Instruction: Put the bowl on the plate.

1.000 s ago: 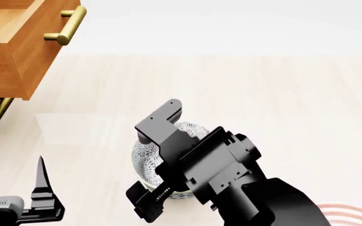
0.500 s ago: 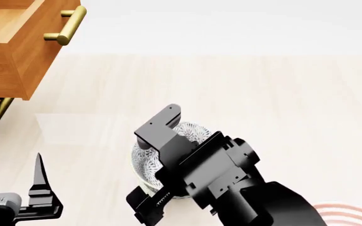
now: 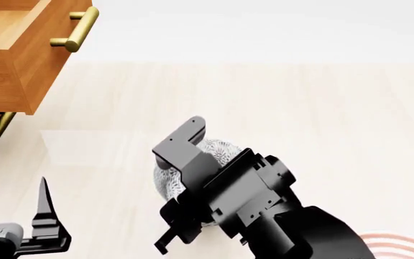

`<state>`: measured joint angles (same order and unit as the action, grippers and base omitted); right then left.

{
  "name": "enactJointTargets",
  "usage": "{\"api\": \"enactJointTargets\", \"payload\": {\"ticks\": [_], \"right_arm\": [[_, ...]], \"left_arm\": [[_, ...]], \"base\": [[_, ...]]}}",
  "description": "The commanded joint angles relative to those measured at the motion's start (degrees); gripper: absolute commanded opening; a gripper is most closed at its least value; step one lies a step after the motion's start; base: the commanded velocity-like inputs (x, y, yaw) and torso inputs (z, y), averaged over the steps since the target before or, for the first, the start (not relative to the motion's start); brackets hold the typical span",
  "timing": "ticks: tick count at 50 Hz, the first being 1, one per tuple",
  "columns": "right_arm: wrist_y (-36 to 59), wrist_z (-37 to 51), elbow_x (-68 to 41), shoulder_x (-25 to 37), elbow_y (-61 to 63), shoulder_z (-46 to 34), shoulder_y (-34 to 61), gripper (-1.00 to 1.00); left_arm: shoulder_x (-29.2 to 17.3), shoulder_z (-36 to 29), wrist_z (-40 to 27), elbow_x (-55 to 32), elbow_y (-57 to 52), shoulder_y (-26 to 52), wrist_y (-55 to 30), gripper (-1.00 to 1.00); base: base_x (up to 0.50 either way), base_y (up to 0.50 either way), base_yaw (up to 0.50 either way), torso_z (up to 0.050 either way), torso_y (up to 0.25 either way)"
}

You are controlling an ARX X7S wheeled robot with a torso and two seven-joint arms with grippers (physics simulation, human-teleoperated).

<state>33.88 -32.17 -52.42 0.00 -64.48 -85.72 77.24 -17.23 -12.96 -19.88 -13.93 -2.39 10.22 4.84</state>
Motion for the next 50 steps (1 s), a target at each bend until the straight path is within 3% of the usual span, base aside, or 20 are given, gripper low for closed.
{"api": "enactJointTargets", "payload": {"ticks": [1,10,11,17,19,21,23,24,29,30,34,50], "right_arm": [[-0.85,-0.09,0.58,0.06,-0.54,-0.15,0.71,-1.00],[4.01,11.23,-0.20,10.32,19.55,0.18,3.68,-1.00],[4.95,12.08,-0.37,11.71,22.19,0.06,4.31,-1.00],[8.36,15.33,-0.97,16.18,30.19,0.45,8.35,-1.00],[9.43,16.95,-1.33,17.48,32.18,1.10,9.81,-1.00],[10.34,17.70,-1.36,18.50,33.87,1.08,10.80,-1.00],[11.59,19.01,-1.84,19.96,35.98,1.61,12.14,-1.00],[11.94,19.42,-2.02,20.34,36.59,1.76,12.39,-1.00],[14.16,22.02,-3.36,23.26,40.72,3.09,14.42,-1.00],[14.60,22.58,-3.53,23.81,41.51,3.30,14.89,-1.00],[16.37,24.16,-4.08,25.48,43.75,3.78,16.42,-1.00],[26.82,30.09,-6.67,30.96,51.81,3.61,21.85,-1.00]], "left_arm": [[0.22,-0.20,0.11,0.30,1.94,-0.42,2.33,1.00],[0.11,-0.37,0.10,0.10,1.67,-0.47,2.44,1.00],[-0.73,-0.18,-0.62,-0.75,-2.10,-0.10,-1.39,1.00],[-0.01,-0.62,-0.15,0.15,1.07,-0.53,2.09,1.00],[-0.96,-0.37,-0.93,-0.87,-3.01,-0.08,-2.06,1.00],[-0.29,-0.58,-0.36,-0.09,0.23,-0.48,1.44,1.00],[-0.22,-0.70,-0.28,0.10,0.69,-0.46,1.99,1.00],[-0.98,-0.53,-0.88,-0.71,-2.65,0.03,-1.56,1.00],[-0.25,-0.91,-0.26,-0.04,0.50,-0.38,1.95,1.00],[-1.29,-0.67,-1.15,-1.21,-4.20,0.17,-2.91,1.00],[-1.67,-0.59,-1.51,-1.61,-5.71,0.26,-4.35,1.00],[-0.37,-1.07,-0.29,-0.54,0.85,-0.54,2.71,1.00]], "base": [[0.00,0.00,0.00,0.000,0.000],[0.00,0.00,0.00,0.000,0.000],[0.00,0.00,0.00,0.000,0.000],[0.00,0.00,0.00,0.000,0.000],[0.00,0.00,0.00,0.000,0.000],[0.00,0.00,0.00,0.000,0.000],[0.00,0.00,0.00,0.000,0.000],[0.00,0.00,0.00,0.000,0.000],[0.00,0.00,0.00,0.000,0.000],[0.00,0.00,0.00,0.000,0.000],[0.00,0.00,0.00,0.000,0.000],[0.00,0.00,0.00,0.000,0.001]]}}
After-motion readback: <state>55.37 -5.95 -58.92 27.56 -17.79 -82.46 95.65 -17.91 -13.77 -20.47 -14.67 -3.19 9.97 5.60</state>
